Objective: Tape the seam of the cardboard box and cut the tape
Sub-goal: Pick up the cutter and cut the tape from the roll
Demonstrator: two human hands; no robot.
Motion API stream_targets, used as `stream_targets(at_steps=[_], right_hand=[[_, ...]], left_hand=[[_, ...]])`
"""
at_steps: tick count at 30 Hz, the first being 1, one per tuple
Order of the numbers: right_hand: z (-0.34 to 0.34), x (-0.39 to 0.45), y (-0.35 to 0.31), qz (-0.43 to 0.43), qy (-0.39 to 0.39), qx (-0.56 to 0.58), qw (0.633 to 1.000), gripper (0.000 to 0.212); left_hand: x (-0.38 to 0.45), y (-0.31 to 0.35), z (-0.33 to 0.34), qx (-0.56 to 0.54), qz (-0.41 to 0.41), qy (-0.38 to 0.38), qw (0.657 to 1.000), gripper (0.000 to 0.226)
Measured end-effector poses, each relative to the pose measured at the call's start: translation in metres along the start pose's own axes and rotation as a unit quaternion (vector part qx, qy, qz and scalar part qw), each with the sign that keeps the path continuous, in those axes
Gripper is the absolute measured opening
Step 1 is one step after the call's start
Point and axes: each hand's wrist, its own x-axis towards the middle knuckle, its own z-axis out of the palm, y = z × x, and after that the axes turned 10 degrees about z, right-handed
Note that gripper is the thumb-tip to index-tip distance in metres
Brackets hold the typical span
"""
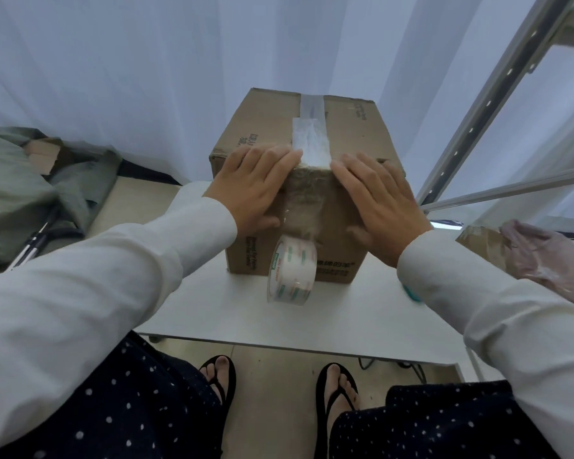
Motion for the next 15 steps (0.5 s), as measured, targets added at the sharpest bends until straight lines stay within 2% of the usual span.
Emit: stream_targets(at_steps=[2,4,5,6,7,9,11,13,15], right_hand=[[-0.008,-0.015,0.019,0.098,0.025,0.054,0.993,0.077],[-0.011,-0.030,0.038,0.232,0.094,0.110,0.962,0.056],[-0.010,-0.038,0.047,0.285,0.108,0.118,0.945,0.048],[-0.006,-0.044,0.055,0.327,0.091,0.108,0.934,0.043],[0.002,-0.052,0.063,0.357,0.039,0.076,0.930,0.040],[0.024,-0.069,0.074,0.362,-0.128,-0.008,0.923,0.037],[0.052,-0.083,0.077,0.347,-0.285,-0.045,0.892,0.042],[0.074,-0.090,0.075,0.361,-0.359,-0.035,0.860,0.044],[0.086,-0.090,0.073,0.373,-0.377,-0.024,0.847,0.042]], left_hand=[[-0.002,-0.001,-0.006,-0.048,0.023,0.039,0.998,0.081],[-0.006,0.001,-0.009,-0.060,0.050,0.094,0.992,0.059],[-0.007,0.003,-0.009,-0.062,0.057,0.116,0.990,0.050],[-0.009,0.006,-0.007,-0.065,0.064,0.125,0.988,0.042],[-0.011,0.011,-0.005,-0.072,0.075,0.118,0.988,0.035],[-0.018,0.019,0.003,-0.112,0.091,0.069,0.987,0.030],[-0.025,0.025,0.006,-0.170,0.033,-0.004,0.985,0.035],[-0.030,0.027,0.009,-0.201,-0.086,-0.119,0.969,0.048],[-0.030,0.026,0.011,-0.239,-0.164,-0.202,0.936,0.060]])
